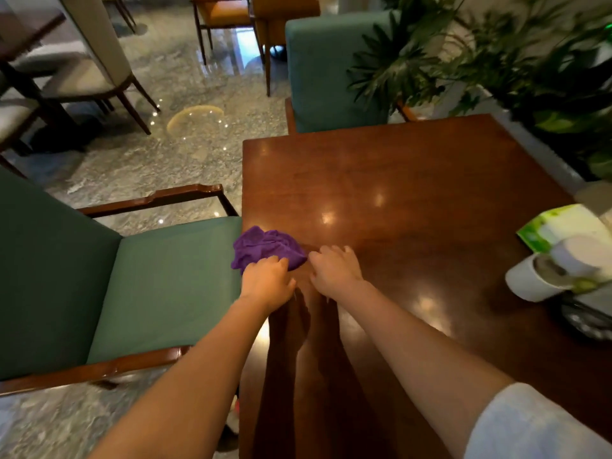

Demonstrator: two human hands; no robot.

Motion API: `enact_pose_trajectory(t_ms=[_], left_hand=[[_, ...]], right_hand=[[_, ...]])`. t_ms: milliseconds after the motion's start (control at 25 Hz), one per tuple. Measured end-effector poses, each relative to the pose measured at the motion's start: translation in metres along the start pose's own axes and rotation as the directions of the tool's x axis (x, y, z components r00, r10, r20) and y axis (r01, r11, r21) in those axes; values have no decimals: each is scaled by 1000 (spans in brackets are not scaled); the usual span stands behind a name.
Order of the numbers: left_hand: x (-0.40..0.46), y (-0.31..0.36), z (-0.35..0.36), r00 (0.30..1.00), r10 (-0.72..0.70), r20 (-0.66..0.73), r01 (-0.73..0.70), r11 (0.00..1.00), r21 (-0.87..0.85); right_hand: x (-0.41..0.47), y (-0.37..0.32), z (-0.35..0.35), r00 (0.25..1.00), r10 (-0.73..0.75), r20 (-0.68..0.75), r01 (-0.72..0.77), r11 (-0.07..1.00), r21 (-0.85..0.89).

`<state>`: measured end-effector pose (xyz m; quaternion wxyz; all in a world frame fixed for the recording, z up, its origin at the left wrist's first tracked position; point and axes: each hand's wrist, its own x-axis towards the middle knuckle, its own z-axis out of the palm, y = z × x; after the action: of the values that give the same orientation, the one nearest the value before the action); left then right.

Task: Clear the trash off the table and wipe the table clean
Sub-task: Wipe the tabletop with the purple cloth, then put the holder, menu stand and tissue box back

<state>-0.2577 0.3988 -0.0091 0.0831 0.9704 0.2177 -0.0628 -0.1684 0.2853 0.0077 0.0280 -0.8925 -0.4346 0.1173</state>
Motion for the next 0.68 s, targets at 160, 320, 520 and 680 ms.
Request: enact_pose_trajectory(t_ms=[160,320,520,680], left_hand=[[-39,51,-3,990,123,-75,-120,992,46],[-66,103,0,976,185,-115,-180,982,47],[-80,165,16,976,123,-180,-128,992,-13],[-75,224,46,977,32,-212,-46,997,-61]], right_hand=[[-66,26,-14,992,123,-1,-123,992,-6],[-120,61,-19,979,206,-3,-206,978,17],[-162,121,-24,965,261,-30,-260,965,20],[-188,197,-34,962,241,-128,-246,969,-24]])
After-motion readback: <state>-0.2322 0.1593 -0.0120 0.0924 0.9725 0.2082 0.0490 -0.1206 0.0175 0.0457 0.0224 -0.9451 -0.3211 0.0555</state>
